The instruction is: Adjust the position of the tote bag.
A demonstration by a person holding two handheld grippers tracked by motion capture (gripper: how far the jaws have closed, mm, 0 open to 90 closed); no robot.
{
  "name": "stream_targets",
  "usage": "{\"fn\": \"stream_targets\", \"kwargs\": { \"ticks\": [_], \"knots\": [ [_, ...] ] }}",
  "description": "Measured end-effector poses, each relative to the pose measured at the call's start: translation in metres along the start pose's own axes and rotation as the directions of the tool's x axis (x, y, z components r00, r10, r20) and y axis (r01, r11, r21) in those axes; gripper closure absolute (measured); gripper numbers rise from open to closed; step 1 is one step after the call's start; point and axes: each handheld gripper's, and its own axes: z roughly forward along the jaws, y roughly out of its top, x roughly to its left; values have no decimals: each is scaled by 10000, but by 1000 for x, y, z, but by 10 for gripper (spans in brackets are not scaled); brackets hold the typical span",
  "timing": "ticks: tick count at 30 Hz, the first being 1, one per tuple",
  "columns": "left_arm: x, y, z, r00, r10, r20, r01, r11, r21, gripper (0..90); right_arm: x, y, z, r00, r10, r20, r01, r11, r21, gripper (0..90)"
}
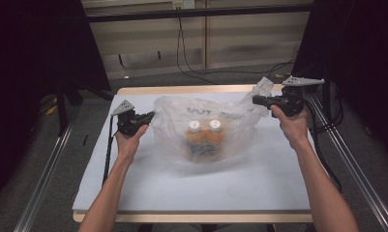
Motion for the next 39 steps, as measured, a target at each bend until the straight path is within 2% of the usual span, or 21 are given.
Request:
{"fn": "stream_targets", "kwargs": {
  "ticks": [1,2,6,8,9,10,11,16,18,22,24,25,29,31,32,33,35,36,37,38,39],
  "knots": [
    [0,1,-1,9998,-24,217,27,9999,-97,886,0,1,-1,10000,-31,12,31,10000,-21,900],
    [0,3,-4,10000,68,37,-68,10000,-12,889,0,3,-2,10000,-51,41,51,10000,-60,900],
    [0,16,-17,9998,192,72,-190,9994,-277,897,0,9,-9,9999,-87,142,91,9997,-245,900],
    [-2,25,-25,9990,443,84,-439,9980,-456,898,0,14,-14,9996,-135,239,143,9993,-342,900],
    [-3,31,-31,9976,689,-84,-691,9968,-407,899,0,18,-18,9996,-132,249,146,9984,-545,900],
    [-4,34,-33,9975,705,62,-702,9965,-447,899,0,18,-18,9996,-132,249,146,9984,-545,900],
    [-5,39,-38,9963,851,-119,-855,9953,-446,900,0,20,-20,9995,-139,283,155,9983,-569,900],
    [-6,58,-56,9921,1194,-398,-1221,9896,-759,900,4,34,-27,9988,-304,384,339,9952,-921,900],
    [-7,64,-61,9911,1292,-329,-1317,9874,-878,900,6,40,-30,9984,-354,434,401,9928,-1125,900],
    [-12,76,-72,9853,1658,-404,-1688,9815,-906,900,7,55,-41,9980,-354,524,436,9854,-1645,900],
    [-15,81,-77,9816,1866,-406,-1897,9773,-946,900,8,58,-43,9978,-412,519,497,9834,-1744,900],
    [-17,83,-79,9816,1859,-426,-1894,9768,-1004,900,10,62,-45,9975,-436,550,530,9820,-1815,900],
    [-23,89,-89,9749,2188,-401,-2220,9691,-1075,900,16,73,-57,9963,-540,663,674,9732,-2197,900],
    [-26,90,-95,9752,2187,-342,-2212,9671,-1255,900,19,77,-64,9961,-594,654,735,9677,-2410,900],
    [-27,90,-98,9783,2067,-155,-2069,9692,-1335,900,20,79,-67,9963,-578,638,721,9651,-2516,900],
    [-31,91,-100,9731,2276,-345,-2302,9641,-1326,900,22,82,-75,9961,-617,627,766,9588,-2737,900],
    [-34,92,-103,9727,2311,-203,-2317,9632,-1362,900,24,83,-79,9965,-591,588,733,9569,-2809,900],
    [-37,92,-103,9727,2306,-269,-2320,9612,-1494,900,24,83,-79,9965,-591,588,733,9569,-2809,900],
    [-38,93,-106,9676,2514,-223,-2520,9577,-1390,900,25,83,-81,9960,-652,617,802,9551,-2852,900],
    [-41,93,-107,9683,2494,-148,-2488,9577,-1447,900,27,83,-82,9963,-648,569,785,9547,-2872,900],
    [-44,92,-109,9658,2589,-138,-2582,9554,-1431,900,28,81,-82,9965,-660,519,782,9550,-2861,900]
  ]
}}
